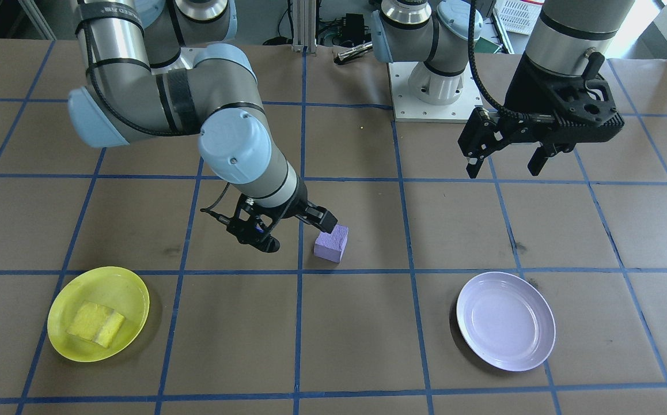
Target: Sort blocks by color into plates
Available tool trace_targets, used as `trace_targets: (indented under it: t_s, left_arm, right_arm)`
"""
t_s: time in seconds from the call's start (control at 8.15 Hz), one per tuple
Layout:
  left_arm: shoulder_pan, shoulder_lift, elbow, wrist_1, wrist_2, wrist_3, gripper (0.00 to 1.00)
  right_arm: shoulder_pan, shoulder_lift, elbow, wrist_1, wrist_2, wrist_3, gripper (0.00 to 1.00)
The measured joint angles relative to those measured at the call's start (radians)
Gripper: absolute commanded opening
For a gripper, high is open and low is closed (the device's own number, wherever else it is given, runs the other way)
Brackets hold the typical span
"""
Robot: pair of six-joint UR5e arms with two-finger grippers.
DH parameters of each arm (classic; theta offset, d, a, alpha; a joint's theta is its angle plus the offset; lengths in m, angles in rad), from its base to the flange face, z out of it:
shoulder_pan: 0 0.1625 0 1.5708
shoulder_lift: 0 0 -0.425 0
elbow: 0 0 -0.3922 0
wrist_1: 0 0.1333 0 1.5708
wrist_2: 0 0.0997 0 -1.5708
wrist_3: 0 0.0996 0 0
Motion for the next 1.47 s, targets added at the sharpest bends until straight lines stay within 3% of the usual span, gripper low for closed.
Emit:
trace_targets:
  t_s: [0.12,0.37,0.86,1.23,1.47]
  left_arm:
    - [-0.001,-0.011,0.001,0.004,-0.003,-0.003,1.0]
    - [-0.024,-0.055,0.005,0.015,-0.028,0.0,1.0]
    - [-0.176,-0.144,0.007,0.059,-0.07,-0.024,1.0]
    - [-0.297,-0.244,-0.022,0.175,-0.069,-0.136,1.0]
    - [-0.359,-0.26,-0.059,0.22,-0.067,-0.24,1.0]
  right_arm:
    - [-0.054,-0.041,0.0,0.038,-0.031,-0.117,1.0]
    - [-0.159,-0.114,0.004,0.1,-0.175,-0.392,1.0]
    - [-0.308,-0.224,0.01,0.199,-0.357,-0.749,1.0]
    - [-0.324,-0.313,0.014,0.248,-0.384,-0.807,1.0]
    - [-0.324,-0.355,0.024,0.264,-0.38,-0.834,1.0]
